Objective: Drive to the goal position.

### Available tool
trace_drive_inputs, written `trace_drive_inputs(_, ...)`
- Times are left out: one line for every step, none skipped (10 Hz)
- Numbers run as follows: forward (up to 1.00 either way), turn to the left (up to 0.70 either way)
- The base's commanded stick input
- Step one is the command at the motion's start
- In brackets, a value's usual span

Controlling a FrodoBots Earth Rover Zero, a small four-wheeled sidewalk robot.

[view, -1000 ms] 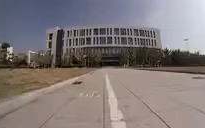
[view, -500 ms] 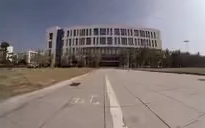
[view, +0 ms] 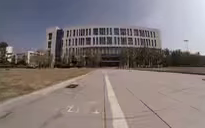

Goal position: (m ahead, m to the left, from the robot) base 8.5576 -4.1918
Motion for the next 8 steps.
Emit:
trace_drive_inputs(0.7, -0.01)
trace_drive_inputs(0.7, -0.01)
trace_drive_inputs(0.7, -0.01)
trace_drive_inputs(0.7, -0.01)
trace_drive_inputs(0.7, -0.01)
trace_drive_inputs(0.7, -0.01)
trace_drive_inputs(0.7, -0.01)
trace_drive_inputs(0.7, -0.01)
